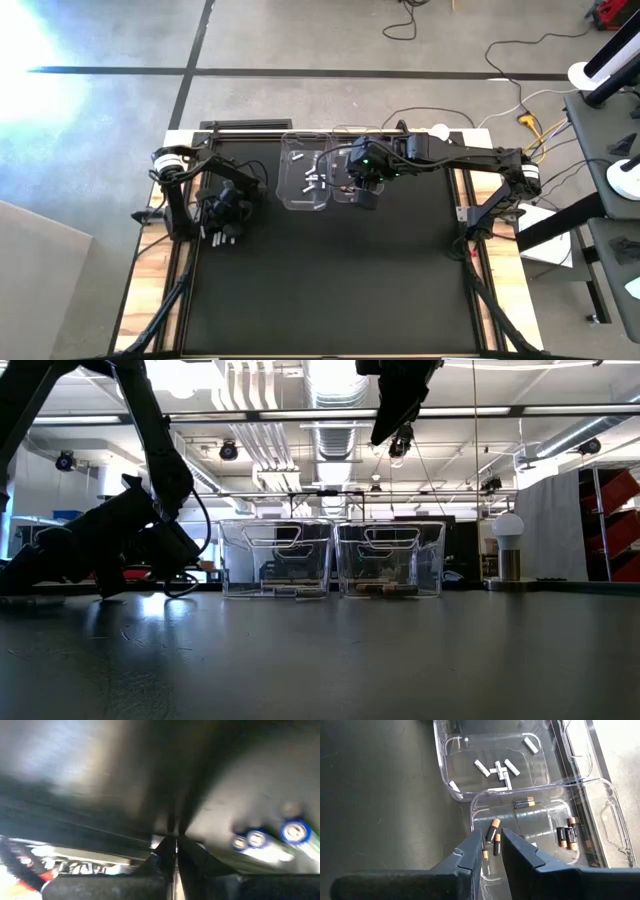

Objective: Sort batteries
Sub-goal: Adjust the batteries

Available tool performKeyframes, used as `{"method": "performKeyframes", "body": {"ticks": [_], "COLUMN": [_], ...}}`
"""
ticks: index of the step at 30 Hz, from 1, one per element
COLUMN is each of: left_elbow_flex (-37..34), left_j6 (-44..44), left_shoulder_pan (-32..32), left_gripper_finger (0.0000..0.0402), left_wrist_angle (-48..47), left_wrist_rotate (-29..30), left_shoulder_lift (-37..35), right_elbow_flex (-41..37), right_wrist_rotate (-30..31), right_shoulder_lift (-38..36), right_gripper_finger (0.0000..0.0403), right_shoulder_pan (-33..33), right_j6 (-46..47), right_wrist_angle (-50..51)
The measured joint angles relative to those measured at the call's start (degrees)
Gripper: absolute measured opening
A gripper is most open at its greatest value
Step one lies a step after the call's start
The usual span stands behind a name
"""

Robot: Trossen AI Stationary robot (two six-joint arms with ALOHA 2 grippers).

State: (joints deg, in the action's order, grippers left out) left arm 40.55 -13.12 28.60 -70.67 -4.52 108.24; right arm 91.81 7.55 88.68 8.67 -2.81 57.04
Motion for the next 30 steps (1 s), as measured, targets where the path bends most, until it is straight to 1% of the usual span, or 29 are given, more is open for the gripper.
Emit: {"method": "performKeyframes", "body": {"ticks": [4, 6, 9, 16, 18, 20, 22, 26, 30], "left_elbow_flex": [-1.15, -1.92, -1.98, 1.56, 2.08, 2.27, 2.19, 1.38, 0.59], "left_j6": [0.61, 1.14, 0.84, 0.57, 0.43, -0.06, -1.14, -2.29, -1.56], "left_shoulder_pan": [-0.61, -0.91, -1.20, -1.20, -1.07, -0.56, 0.37, 2.03, 2.30], "left_gripper_finger": [0.0000, 0.0000, 0.0000, 0.0000, 0.0000, 0.0000, 0.0000, 0.0000, 0.0000], "left_wrist_angle": [0.10, -0.02, -0.33, -0.87, -0.78, -1.00, -1.86, -2.51, -2.80], "left_wrist_rotate": [-4.87, -6.04, -4.00, -3.27, -0.73, 2.08, 3.53, 5.01, 5.36], "left_shoulder_lift": [-0.35, -0.24, -0.41, -2.14, -2.08, -1.44, -0.30, 1.92, 3.10], "right_elbow_flex": [0.00, 0.00, 0.00, 0.00, 0.00, 0.00, 0.00, 0.00, 0.00], "right_wrist_rotate": [0.00, 0.00, 0.00, 0.02, 0.00, 0.00, 0.00, 0.00, 0.00], "right_shoulder_lift": [-0.01, 0.01, 0.01, 0.01, 0.01, -0.01, -0.01, -0.01, 0.01], "right_gripper_finger": [0.0072, 0.0075, 0.0079, 0.0078, 0.0073, 0.0067, 0.0063, 0.0056, 0.0052], "right_shoulder_pan": [0.00, 0.00, 0.00, 0.00, 0.00, 0.00, 0.00, 0.00, 0.00], "right_j6": [0.01, 0.22, -0.16, -0.54, 0.23, 1.04, 1.36, 1.36, 1.58], "right_wrist_angle": [-0.07, -0.05, -0.07, -0.23, -0.19, 0.07, 0.26, 0.66, 1.52]}}
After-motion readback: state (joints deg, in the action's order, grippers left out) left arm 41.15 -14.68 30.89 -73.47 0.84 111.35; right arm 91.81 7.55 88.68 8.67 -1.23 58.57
